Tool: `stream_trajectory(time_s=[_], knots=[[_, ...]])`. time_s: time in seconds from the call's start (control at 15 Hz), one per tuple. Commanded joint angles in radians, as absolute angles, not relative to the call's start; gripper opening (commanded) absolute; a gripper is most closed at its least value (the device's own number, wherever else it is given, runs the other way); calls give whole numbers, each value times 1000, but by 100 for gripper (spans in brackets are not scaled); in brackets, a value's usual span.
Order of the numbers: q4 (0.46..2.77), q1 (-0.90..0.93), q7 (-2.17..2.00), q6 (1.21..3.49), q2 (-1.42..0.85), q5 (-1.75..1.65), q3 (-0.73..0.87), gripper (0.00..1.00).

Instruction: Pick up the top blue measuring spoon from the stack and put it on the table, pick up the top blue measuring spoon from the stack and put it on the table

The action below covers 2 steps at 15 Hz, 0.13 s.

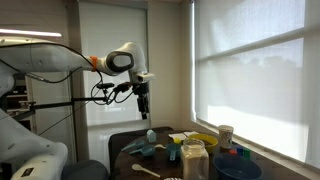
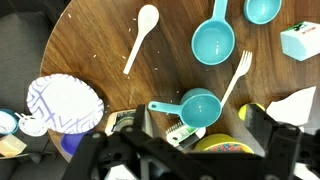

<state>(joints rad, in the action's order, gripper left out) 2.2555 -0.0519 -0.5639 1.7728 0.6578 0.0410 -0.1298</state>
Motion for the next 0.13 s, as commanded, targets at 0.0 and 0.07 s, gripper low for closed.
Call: stream_trajectory(time_s=[0.0, 0.07], knots=[[2248, -64, -558, 1763, 657, 49, -138, 100], [2245, -64, -558, 1759, 656, 51, -138, 100]])
